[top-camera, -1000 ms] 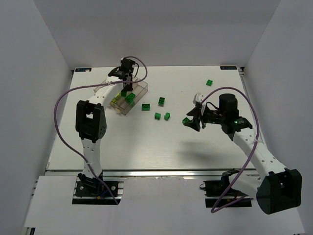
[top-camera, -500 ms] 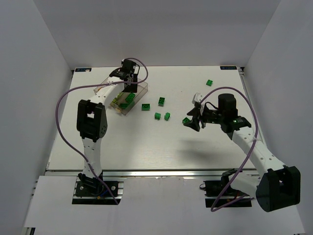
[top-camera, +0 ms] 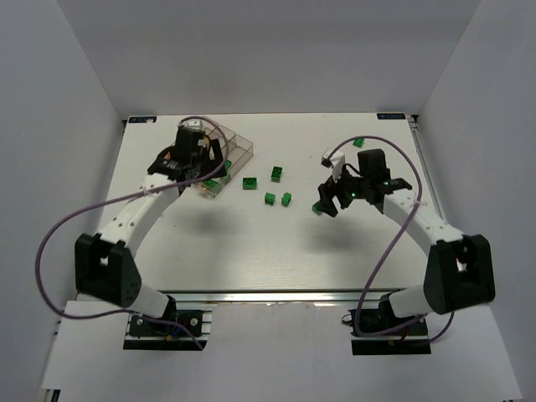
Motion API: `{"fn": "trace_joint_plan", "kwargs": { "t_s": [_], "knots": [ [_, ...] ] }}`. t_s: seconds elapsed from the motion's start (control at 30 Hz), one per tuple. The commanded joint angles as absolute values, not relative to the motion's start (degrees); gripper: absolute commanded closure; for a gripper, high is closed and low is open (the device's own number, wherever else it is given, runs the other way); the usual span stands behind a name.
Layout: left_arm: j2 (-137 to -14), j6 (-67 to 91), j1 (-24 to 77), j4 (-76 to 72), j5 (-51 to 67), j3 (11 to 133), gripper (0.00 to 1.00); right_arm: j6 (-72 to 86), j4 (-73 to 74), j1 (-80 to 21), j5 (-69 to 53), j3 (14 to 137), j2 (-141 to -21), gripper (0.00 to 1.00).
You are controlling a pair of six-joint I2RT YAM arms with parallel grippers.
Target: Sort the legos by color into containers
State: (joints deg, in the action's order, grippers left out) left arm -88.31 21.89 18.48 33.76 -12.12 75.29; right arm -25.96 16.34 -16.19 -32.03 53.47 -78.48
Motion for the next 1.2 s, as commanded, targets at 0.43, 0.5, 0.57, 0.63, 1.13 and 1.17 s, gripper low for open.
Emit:
{"fn": "trace_joint_plan", "kwargs": {
  "t_s": [0.43,0.5,0.57,0.63,1.13,1.17],
  "knots": [
    [-50.8,42.2,17.9,21.9,-2.0,39.5,0.02,-19.6,22.4,-19.2,-14.1,66.2,-96.2,0.18],
    [-49.3,43.1,17.9,21.6,-1.9,37.1,0.02,-19.4,22.8,-19.6,-14.5,67.1,-97.7,0.20],
    [-48.4,43.3,17.9,21.9,-2.1,36.7,0.02,-19.4,23.5,-19.8,-15.6,68.3,-99.7,0.23],
    [-48.3,43.0,17.9,22.8,-2.4,37.0,0.02,-19.4,23.6,-20.0,-15.7,69.0,-101.2,0.24],
    [-49.7,43.1,17.9,21.4,-1.7,36.9,0.02,-20.0,21.4,-21.3,-12.5,69.2,-106.3,0.39],
    [-49.7,43.1,17.9,21.4,-1.7,36.9,0.02,-20.2,21.1,-21.4,-12.3,69.0,-106.5,0.41]
  ]
}}
